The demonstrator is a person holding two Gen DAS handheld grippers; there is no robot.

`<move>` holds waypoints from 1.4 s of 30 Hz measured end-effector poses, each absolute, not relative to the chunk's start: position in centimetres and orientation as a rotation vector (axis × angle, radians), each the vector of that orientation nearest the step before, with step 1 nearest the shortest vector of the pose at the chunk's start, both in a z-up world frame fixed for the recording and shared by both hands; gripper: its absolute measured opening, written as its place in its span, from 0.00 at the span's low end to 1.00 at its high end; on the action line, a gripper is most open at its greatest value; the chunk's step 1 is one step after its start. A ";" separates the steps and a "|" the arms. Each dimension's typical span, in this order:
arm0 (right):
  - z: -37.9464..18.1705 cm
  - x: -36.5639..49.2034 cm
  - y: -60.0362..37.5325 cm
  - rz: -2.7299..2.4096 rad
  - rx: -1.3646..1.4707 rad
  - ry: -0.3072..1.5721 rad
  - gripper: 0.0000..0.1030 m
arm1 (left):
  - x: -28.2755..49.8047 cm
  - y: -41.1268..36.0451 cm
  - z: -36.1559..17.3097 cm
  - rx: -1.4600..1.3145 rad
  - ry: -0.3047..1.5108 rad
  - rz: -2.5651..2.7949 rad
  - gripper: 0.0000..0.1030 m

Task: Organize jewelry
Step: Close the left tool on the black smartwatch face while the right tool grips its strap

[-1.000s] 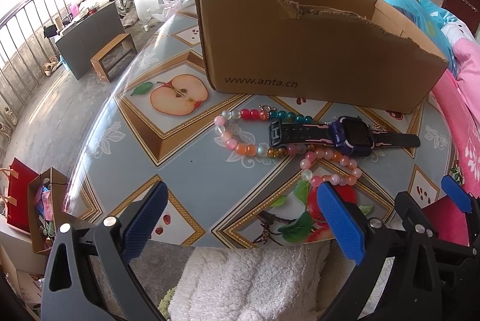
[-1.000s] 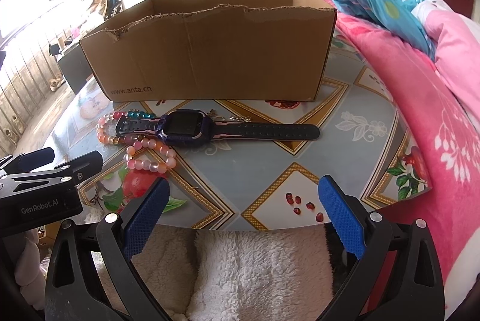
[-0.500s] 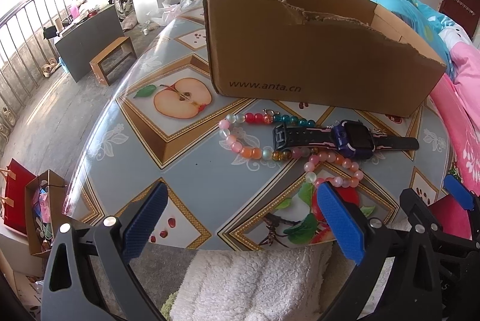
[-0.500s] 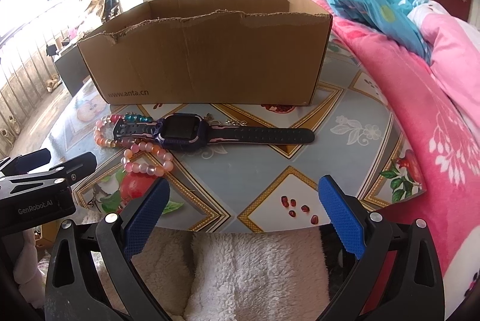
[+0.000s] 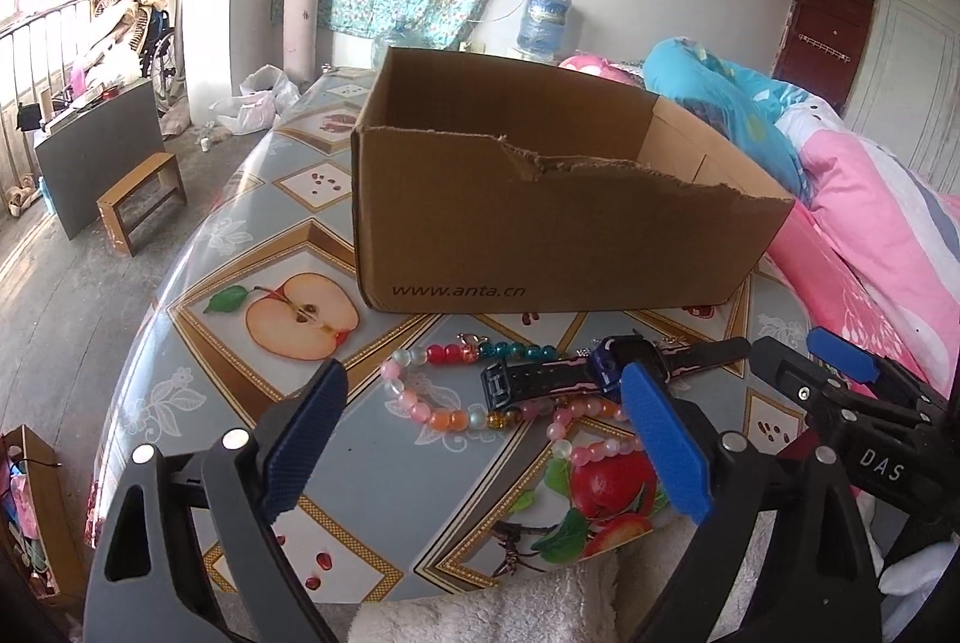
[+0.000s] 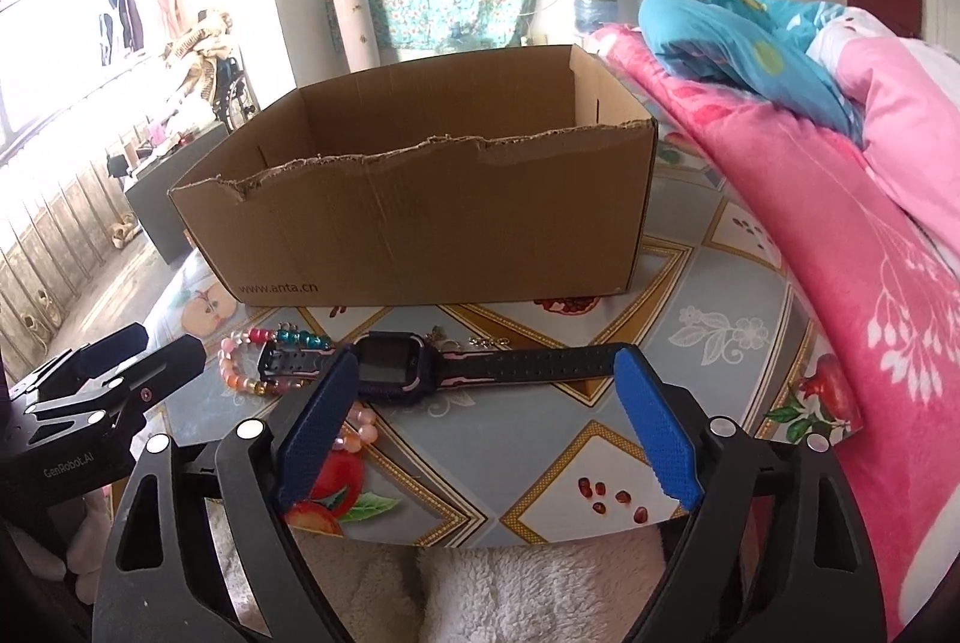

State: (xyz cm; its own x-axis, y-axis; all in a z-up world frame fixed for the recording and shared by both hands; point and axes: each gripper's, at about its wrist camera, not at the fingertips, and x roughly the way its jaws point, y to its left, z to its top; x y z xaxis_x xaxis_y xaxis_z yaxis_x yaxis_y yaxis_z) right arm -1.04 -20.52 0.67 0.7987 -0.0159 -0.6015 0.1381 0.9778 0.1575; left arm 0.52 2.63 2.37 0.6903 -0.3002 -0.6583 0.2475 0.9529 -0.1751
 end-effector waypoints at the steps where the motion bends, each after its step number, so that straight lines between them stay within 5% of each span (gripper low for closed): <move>1: 0.7 -0.6 -20.5 -0.068 0.209 0.645 0.69 | 0.9 2.5 2.4 -0.083 0.755 -0.329 0.82; 5: 0.4 1.0 -19.8 0.001 0.234 0.684 0.56 | 2.6 2.2 2.2 -0.120 0.805 -0.420 0.62; 10: -0.9 3.3 -19.3 0.068 0.260 0.762 0.46 | 4.7 1.4 1.0 -0.149 0.911 -0.471 0.51; 15: -2.4 5.0 -18.8 0.098 0.268 0.840 0.39 | 6.1 1.2 -0.5 -0.157 1.002 -0.469 0.51; 29: -2.9 5.8 -17.7 0.113 0.276 0.861 0.39 | 8.5 1.4 -2.3 -0.315 1.153 -0.529 0.51; 38: -2.9 5.7 -18.9 0.122 0.278 0.861 0.39 | 8.3 0.9 -0.6 -0.384 1.084 -0.662 0.49; 42: -3.1 5.5 -19.2 0.130 0.268 0.856 0.39 | 7.8 -1.0 -0.1 -0.204 1.035 -0.588 0.23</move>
